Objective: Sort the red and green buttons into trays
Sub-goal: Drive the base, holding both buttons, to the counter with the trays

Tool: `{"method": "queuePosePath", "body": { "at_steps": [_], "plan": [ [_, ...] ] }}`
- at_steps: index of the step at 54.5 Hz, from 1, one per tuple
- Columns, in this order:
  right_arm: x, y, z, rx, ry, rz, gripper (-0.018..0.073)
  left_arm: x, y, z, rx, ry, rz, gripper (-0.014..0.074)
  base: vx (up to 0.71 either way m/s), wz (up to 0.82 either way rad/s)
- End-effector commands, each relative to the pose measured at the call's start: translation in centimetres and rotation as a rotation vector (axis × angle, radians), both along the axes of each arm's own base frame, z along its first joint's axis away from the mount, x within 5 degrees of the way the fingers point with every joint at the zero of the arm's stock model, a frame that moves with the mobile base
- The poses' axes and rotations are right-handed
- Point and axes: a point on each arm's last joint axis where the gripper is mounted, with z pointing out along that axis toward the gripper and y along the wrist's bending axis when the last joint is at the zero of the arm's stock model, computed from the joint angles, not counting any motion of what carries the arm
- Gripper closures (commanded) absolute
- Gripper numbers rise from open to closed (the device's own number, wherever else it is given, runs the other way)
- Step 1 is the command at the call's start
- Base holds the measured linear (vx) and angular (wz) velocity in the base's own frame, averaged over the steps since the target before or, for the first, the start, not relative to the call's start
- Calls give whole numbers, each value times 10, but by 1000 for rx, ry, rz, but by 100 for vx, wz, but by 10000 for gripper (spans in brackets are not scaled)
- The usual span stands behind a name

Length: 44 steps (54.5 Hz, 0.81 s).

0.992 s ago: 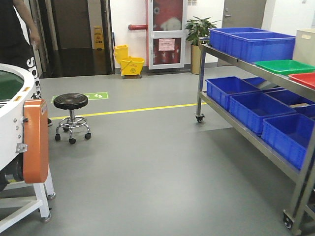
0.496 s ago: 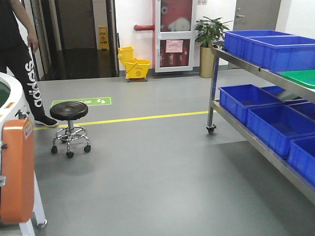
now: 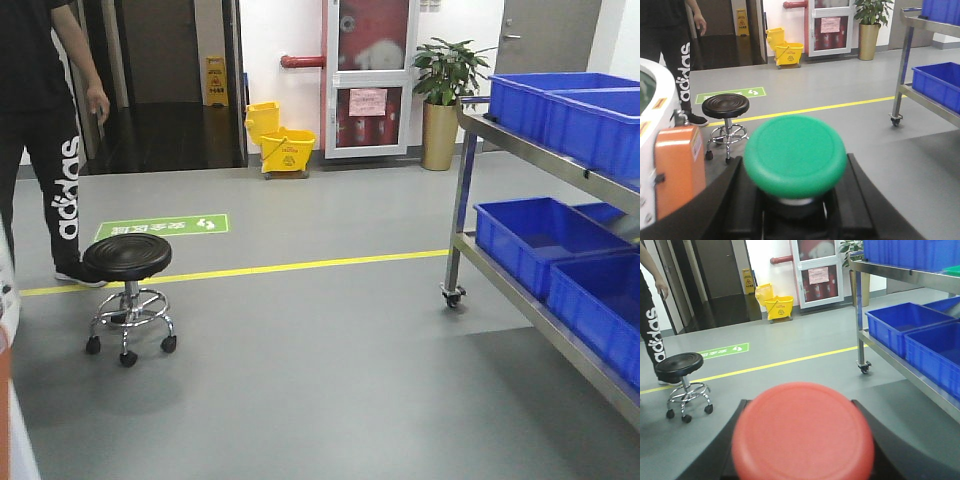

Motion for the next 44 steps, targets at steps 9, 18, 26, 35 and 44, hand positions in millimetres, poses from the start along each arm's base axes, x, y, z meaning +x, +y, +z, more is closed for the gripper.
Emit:
{"method": "queuePosePath", "body": {
  "at_steps": [9,18,26,35,44],
  "plan": [
    [1,3,16,-14,-90,32,567,1,-3,15,-4,-90,-38,596,65,-2],
    [1,3,16,-14,-90,32,567,1,-3,15,-4,-90,-38,596,63,-7],
    [1,3,16,-14,-90,32,567,1,-3,15,-4,-90,-38,596,61,-18],
    [1,3,16,-14,-90,32,567,1,-3,15,-4,-90,-38,596,60,-32],
    [1,3,16,-14,-90,32,567,1,-3,15,-4,-90,-38,596,58,-42]
  ]
}}
